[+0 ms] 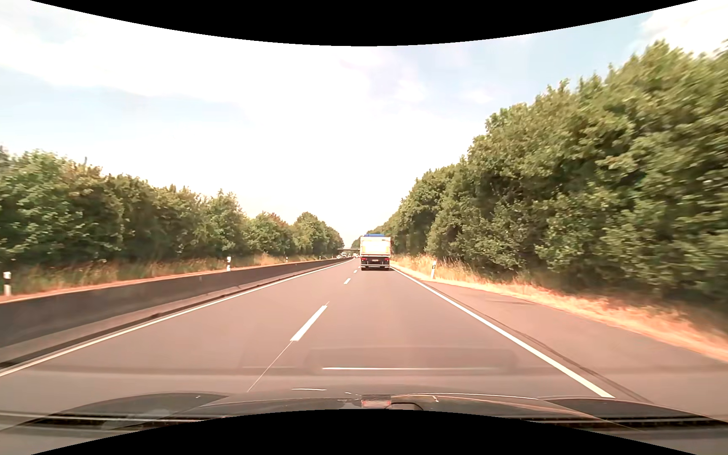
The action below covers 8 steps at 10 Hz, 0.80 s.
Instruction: Follow the waypoints while adhering to traffic rules and regulations
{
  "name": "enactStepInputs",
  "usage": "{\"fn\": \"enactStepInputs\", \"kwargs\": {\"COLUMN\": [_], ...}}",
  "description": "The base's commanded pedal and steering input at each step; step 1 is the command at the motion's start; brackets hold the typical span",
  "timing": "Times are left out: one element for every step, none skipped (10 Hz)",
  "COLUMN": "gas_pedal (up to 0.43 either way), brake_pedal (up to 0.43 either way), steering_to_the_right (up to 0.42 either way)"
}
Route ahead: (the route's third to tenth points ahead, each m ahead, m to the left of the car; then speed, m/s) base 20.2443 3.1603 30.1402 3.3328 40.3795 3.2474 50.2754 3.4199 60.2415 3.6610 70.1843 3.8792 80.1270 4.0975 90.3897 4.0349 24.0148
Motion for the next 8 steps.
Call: {"fn": "enactStepInputs", "kwargs": {"gas_pedal": [0.087,0.087,0.087,0.087,0.087,0.087,0.087,0.087], "brake_pedal": [0.000,0.000,0.000,0.000,0.000,0.000,0.000,0.000], "steering_to_the_right": [-0.001,-0.002,-0.001,-0.001,0.000,0.000,0.000,0.001]}}
